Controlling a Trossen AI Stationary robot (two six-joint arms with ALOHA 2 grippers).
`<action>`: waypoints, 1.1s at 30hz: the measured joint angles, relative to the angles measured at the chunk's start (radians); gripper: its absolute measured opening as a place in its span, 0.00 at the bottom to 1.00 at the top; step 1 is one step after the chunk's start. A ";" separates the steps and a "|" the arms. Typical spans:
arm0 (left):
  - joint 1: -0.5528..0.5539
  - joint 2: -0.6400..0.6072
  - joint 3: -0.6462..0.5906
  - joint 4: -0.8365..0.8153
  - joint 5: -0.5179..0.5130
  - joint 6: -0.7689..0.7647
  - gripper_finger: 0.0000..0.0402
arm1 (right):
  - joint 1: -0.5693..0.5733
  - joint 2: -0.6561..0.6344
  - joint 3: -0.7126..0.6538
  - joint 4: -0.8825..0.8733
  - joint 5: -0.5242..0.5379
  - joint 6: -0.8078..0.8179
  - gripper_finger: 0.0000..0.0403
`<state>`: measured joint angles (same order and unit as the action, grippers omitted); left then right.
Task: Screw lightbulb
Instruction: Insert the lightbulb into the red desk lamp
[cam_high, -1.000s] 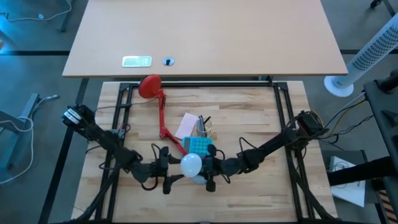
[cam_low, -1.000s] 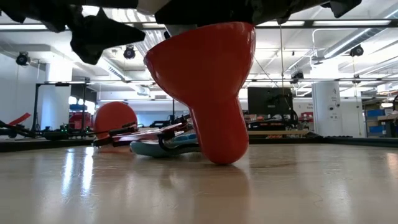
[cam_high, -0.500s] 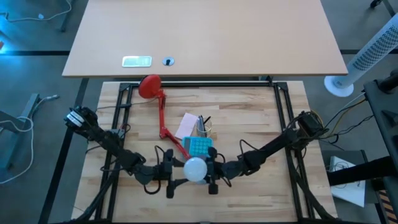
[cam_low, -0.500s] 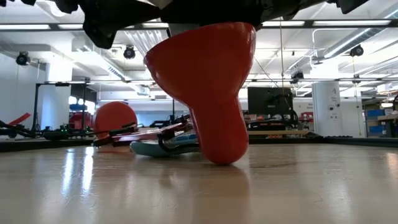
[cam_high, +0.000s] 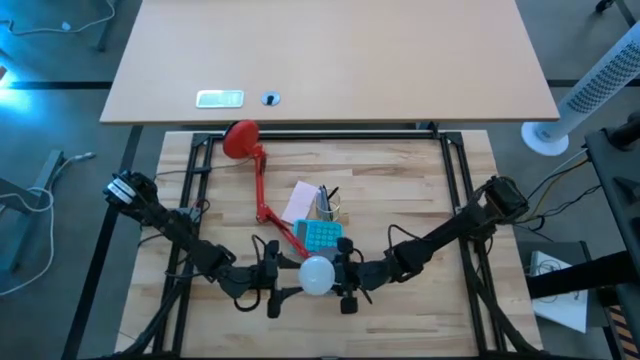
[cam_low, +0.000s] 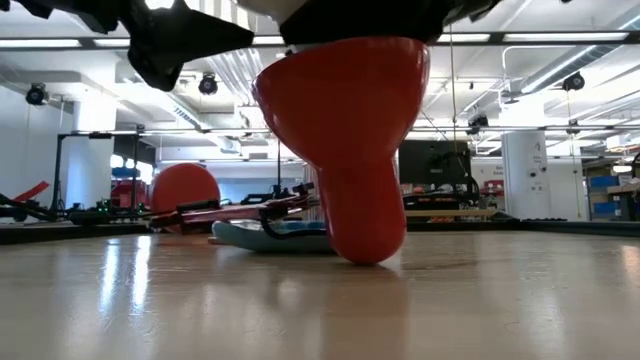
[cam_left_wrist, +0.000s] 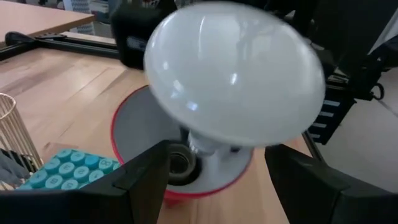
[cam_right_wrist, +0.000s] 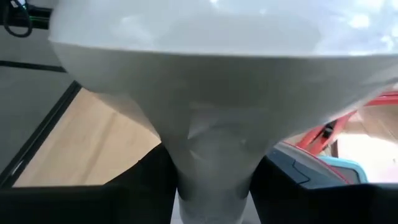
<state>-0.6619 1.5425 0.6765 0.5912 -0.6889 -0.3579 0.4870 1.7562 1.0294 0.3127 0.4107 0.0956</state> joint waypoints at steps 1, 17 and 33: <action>0.001 0.000 0.000 0.000 0.000 0.000 0.63 | 0.000 -0.007 0.000 -0.010 0.001 0.000 0.40; 0.036 0.000 0.000 -0.003 0.026 -0.001 0.63 | 0.005 -0.028 0.001 -0.098 0.004 0.061 0.54; 0.038 0.000 0.000 -0.041 0.027 -0.018 0.63 | 0.004 -0.047 0.082 -0.290 0.007 0.041 0.77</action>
<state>-0.6239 1.5425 0.6765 0.5499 -0.6620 -0.3756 0.4911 1.7092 1.1116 0.0228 0.4177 0.1368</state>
